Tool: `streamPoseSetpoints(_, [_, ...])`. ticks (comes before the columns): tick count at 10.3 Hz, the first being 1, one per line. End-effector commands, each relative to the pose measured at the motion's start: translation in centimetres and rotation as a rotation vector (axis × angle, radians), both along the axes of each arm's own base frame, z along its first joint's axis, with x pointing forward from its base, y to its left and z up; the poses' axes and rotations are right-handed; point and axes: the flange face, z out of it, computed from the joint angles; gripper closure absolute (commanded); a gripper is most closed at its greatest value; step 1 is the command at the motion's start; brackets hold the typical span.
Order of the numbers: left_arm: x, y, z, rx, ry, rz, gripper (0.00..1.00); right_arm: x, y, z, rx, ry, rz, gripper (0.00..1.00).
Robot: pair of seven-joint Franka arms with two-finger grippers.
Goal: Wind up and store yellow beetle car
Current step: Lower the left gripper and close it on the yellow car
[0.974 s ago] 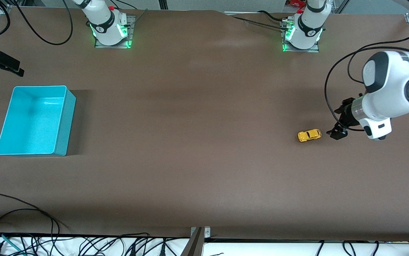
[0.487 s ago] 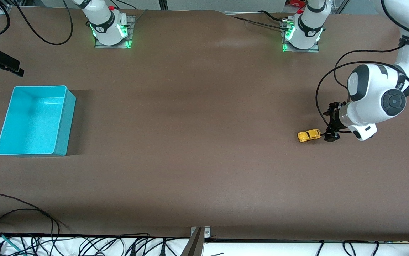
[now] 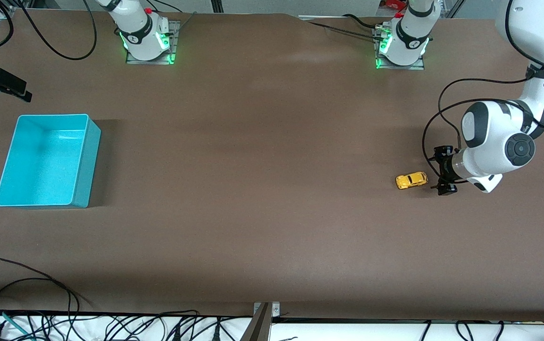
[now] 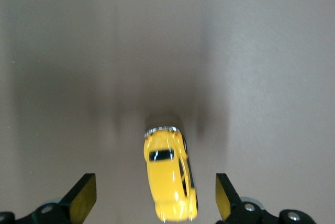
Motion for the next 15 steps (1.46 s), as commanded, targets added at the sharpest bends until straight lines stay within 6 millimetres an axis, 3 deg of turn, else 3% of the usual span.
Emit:
streamPoseSetpoints(1, [0.1,0.3,-2.0,0.011,0.011,0.105,0.00,-0.1,0.1,0.7,-0.002,-0.005,-0.013,0.00])
streamPoseSetpoints(4, [0.2,-0.7,-2.9,0.028,-0.007,0.212,0.01,-0.1,0.2,0.7,-0.002,-0.005,-0.012,0.00])
streamPoseSetpoints(8, [0.2,-4.4,-4.5,0.025,-0.008,0.196,0.01,-0.1,0.2,0.7,-0.003,-0.005,-0.013,0.00])
streamPoseSetpoints(9, [0.1,-4.8,-4.9,0.025,-0.002,0.187,0.07,-0.1,0.2,0.7,-0.003,-0.005,-0.013,0.00])
streamPoseSetpoints(11, [0.1,-5.1,-5.2,0.024,0.000,0.173,0.65,-0.1,0.2,0.7,-0.003,-0.005,-0.013,0.00])
streamPoseSetpoints(12, [0.0,-5.0,-5.3,0.024,0.002,0.173,0.88,-0.1,0.2,0.7,-0.003,-0.005,-0.013,0.00])
streamPoseSetpoints(13, [0.0,-5.1,-5.3,0.024,0.005,0.172,1.00,-0.1,0.2,0.7,-0.003,-0.005,-0.013,0.00])
streamPoseSetpoints(15, [-0.1,-5.2,-5.3,0.025,0.008,0.167,1.00,-0.1,0.3,0.7,-0.003,-0.005,-0.012,0.00])
